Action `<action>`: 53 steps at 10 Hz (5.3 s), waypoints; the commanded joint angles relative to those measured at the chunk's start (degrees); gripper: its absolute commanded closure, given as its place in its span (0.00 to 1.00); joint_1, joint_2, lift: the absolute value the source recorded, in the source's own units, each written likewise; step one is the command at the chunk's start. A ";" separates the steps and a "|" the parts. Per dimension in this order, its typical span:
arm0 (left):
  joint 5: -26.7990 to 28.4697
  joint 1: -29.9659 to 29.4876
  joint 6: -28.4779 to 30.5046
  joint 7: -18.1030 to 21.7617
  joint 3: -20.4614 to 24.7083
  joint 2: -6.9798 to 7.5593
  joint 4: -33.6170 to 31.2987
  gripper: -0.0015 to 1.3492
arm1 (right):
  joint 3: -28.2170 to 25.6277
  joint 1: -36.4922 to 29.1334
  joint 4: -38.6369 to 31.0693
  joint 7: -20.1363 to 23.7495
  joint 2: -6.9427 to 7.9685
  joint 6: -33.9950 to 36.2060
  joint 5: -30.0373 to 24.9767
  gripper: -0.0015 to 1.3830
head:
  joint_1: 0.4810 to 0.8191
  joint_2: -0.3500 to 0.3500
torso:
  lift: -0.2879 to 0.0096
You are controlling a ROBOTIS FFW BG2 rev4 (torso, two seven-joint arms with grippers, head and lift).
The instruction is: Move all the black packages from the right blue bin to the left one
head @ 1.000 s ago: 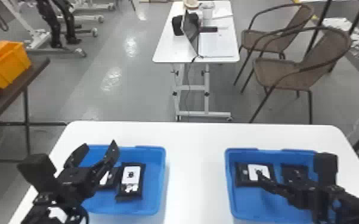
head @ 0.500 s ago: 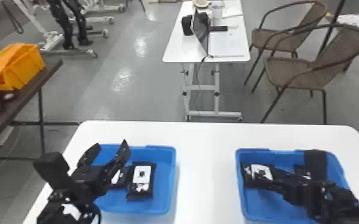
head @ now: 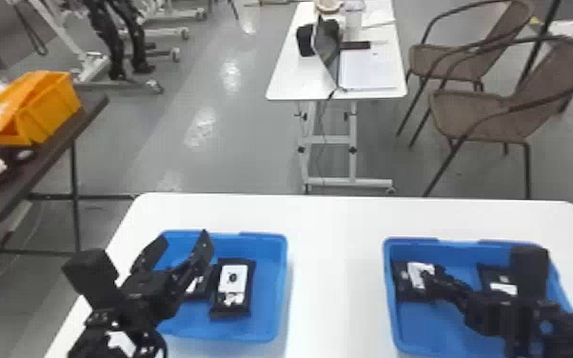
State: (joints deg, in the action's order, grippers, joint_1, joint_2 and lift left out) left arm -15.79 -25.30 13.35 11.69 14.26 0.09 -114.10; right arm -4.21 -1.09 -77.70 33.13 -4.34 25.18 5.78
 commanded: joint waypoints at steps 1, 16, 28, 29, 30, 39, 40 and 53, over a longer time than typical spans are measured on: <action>-0.38 0.08 -0.43 0.00 0.07 -0.24 0.02 0.22 | -1.42 -3.83 -7.11 -0.08 0.21 4.27 2.13 0.78 | 0.63 0.72 | 0.83; -26.04 10.89 13.37 0.44 -10.13 4.84 1.07 0.21 | 18.36 16.12 1.06 4.93 -0.85 2.25 26.57 0.78 | 0.63 0.75 | 0.83; -27.27 11.50 15.48 1.32 -9.95 3.87 2.66 0.91 | 26.97 20.25 4.84 5.37 -0.23 0.49 32.19 0.78 | 0.63 0.84 | 0.83; -27.18 11.24 14.25 1.23 -10.04 3.78 2.66 0.91 | 26.97 20.16 4.93 5.37 -0.23 0.49 32.37 0.78 | 0.63 0.85 | 0.83; -27.10 11.15 13.72 1.23 -9.95 3.69 2.66 0.91 | 26.97 20.07 5.19 5.37 -0.32 0.49 32.90 0.77 | 0.63 0.85 | 0.83; 21.95 -0.71 -2.89 1.93 -1.86 -0.24 1.16 0.90 | 6.23 1.70 -12.56 3.08 -0.32 1.37 11.71 0.12 | 0.63 0.86 | 0.83; 23.62 -1.77 -5.00 2.02 -0.37 -0.24 1.16 0.71 | 4.21 0.30 -14.41 3.08 -0.06 2.07 10.40 0.12 | 0.63 0.86 | 0.83; 16.58 1.84 4.49 8.97 3.23 -0.24 -6.49 0.16 | -11.87 -17.98 -26.53 -13.79 4.39 10.86 -4.46 0.12 | 0.63 0.52 | 0.83</action>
State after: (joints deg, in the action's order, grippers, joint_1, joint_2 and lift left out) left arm 0.81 -23.49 17.82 20.61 17.56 0.00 -120.58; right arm -16.06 -19.50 -105.33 19.39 0.00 36.56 0.11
